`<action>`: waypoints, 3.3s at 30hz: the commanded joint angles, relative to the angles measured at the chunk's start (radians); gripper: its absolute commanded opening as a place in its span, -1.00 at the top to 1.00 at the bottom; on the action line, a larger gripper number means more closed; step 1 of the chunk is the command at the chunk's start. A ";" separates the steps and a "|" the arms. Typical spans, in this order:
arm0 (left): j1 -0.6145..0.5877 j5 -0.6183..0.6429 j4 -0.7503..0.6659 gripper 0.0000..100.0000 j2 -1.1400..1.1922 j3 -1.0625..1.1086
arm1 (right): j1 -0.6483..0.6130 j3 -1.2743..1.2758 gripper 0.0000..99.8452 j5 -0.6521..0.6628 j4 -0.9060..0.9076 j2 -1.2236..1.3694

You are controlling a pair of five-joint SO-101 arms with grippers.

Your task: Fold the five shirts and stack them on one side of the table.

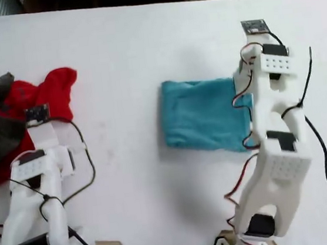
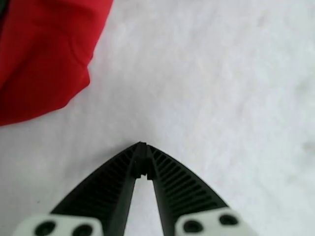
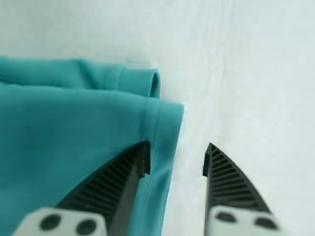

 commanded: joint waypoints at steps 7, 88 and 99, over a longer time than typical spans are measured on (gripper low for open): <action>-0.006 0.011 -0.015 0.95 -0.003 -0.035 | 0.008 -0.462 0.67 -0.008 0.137 0.275; -0.006 0.011 -0.015 0.95 -0.003 -0.038 | -0.102 -1.076 0.94 0.069 0.467 0.527; -0.006 0.011 -0.015 0.95 -0.003 -0.038 | -0.093 -1.174 0.70 0.071 0.443 0.487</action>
